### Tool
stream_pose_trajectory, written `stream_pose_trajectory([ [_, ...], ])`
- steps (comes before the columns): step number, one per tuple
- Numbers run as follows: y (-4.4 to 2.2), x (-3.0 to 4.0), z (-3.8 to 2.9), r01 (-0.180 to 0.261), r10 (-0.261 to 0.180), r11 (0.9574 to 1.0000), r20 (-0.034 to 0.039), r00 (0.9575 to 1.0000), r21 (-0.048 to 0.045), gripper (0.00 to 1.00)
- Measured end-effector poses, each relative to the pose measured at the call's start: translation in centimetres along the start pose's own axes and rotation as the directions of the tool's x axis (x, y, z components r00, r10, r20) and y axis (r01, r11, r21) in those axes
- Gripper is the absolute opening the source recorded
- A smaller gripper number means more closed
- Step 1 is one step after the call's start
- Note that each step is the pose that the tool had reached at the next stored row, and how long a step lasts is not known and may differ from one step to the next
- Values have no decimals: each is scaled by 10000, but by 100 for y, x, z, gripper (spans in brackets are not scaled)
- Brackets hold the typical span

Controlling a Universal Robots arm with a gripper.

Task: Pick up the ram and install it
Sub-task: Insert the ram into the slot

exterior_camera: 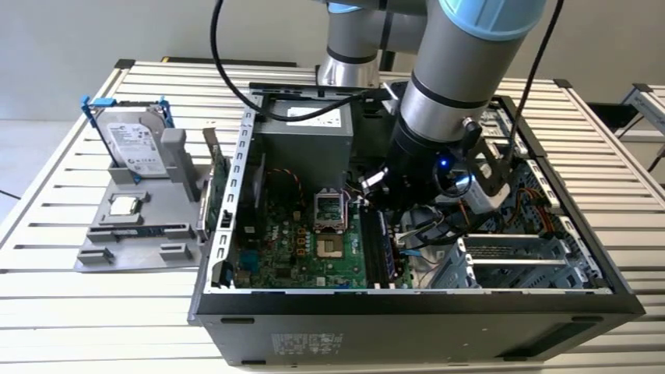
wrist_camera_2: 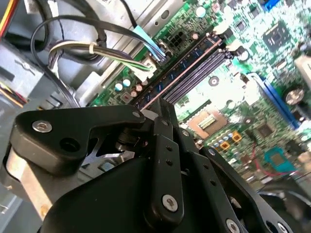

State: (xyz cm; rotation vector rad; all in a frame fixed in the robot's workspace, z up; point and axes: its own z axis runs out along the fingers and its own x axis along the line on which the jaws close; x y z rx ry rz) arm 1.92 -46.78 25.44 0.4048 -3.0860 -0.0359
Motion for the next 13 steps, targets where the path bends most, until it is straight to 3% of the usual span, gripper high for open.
stream_pose_trajectory([
  [4,0,0,0,723,-723,9974,-20,9974,18,0],
  [7,0,0,0,1266,-1266,9919,-36,9919,31,0],
  [10,1,0,0,1814,-1814,9834,-53,9834,42,0],
  [13,1,0,0,2346,-2346,9721,-70,9721,53,0],
])
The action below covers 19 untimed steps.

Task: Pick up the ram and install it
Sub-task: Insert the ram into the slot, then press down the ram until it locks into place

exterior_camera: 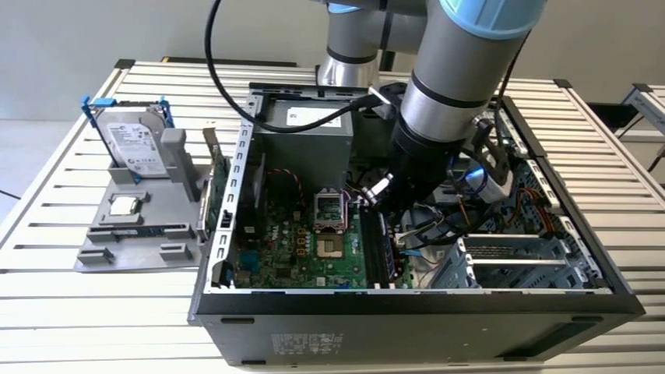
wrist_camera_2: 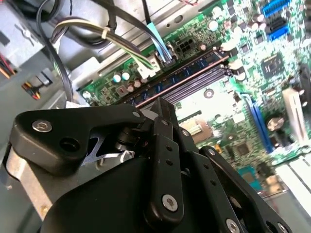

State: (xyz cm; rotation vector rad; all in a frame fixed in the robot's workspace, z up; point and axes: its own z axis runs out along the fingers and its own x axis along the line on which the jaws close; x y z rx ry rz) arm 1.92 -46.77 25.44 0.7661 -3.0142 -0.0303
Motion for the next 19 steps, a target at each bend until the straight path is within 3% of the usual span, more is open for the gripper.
stream_pose_trajectory([
  [5,0,0,0,914,-914,9958,-25,9958,22,0],
  [9,1,-1,0,1628,-1628,9867,-46,9867,38,0],
  [14,1,-1,0,2523,-2523,9676,-76,9676,56,0],
  [19,2,-1,0,3396,-3395,9406,-105,9405,71,0],
])
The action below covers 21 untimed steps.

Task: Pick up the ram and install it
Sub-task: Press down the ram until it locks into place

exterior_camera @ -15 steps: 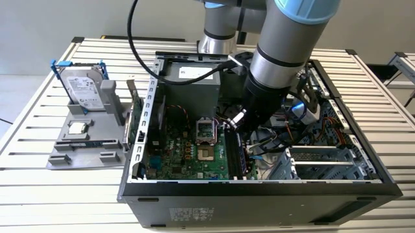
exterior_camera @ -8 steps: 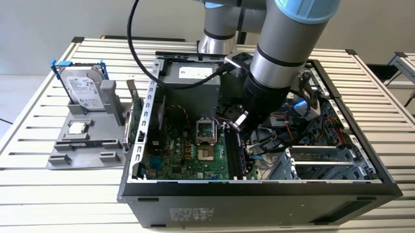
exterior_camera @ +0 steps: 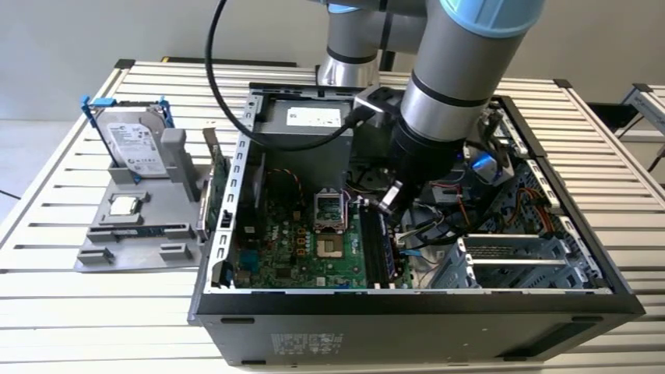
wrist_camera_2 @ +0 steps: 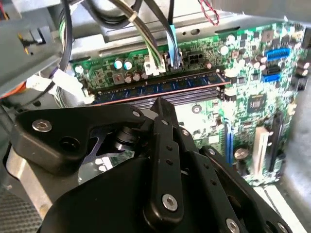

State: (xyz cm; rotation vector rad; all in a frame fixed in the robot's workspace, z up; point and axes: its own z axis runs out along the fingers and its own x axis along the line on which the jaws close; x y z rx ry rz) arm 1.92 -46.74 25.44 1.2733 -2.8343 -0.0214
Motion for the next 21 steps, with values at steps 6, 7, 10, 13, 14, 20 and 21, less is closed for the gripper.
stream_pose_trajectory([
  [6,2,-2,0,1088,-1088,9941,-31,9941,27,0],
  [7,2,-3,0,1261,-1261,9920,-36,9920,30,0],
  [10,3,-3,0,1809,-1809,9835,-53,9835,42,0],
  [13,5,-5,0,2326,-2325,9726,-69,9726,52,0],
  [14,5,-6,0,2478,-2478,9688,-74,9688,55,0],
  [20,8,-8,0,3346,-3345,9423,-104,9423,71,0],
  [21,9,-9,0,3484,-3483,9373,-108,9373,73,0],
])
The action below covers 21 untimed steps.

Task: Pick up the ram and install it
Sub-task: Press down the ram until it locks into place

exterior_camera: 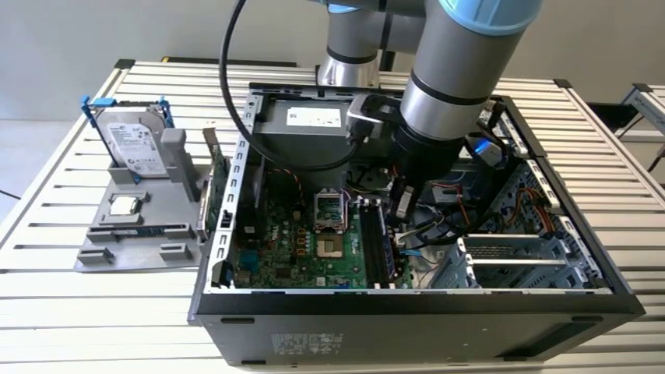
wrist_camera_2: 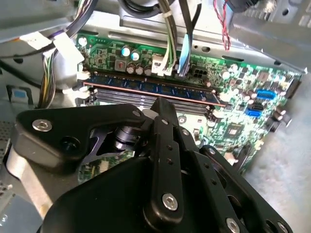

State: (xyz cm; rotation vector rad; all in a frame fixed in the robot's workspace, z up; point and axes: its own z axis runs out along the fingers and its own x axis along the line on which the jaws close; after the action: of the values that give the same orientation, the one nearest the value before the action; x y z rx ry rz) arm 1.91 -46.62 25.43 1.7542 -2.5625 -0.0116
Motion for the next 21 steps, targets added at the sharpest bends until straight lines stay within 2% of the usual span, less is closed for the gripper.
stream_pose_trajectory([
  [5,2,-2,0,710,-710,9975,-20,9975,18,0],
  [8,4,-3,1,1136,-1136,9935,-32,9935,28,0],
  [11,5,-4,1,1553,-1552,9879,-45,9879,37,0],
  [17,8,-5,4,2417,-2417,9703,-74,9703,54,0],
  [21,8,-5,8,2995,-2994,9541,-91,9541,65,0],
])
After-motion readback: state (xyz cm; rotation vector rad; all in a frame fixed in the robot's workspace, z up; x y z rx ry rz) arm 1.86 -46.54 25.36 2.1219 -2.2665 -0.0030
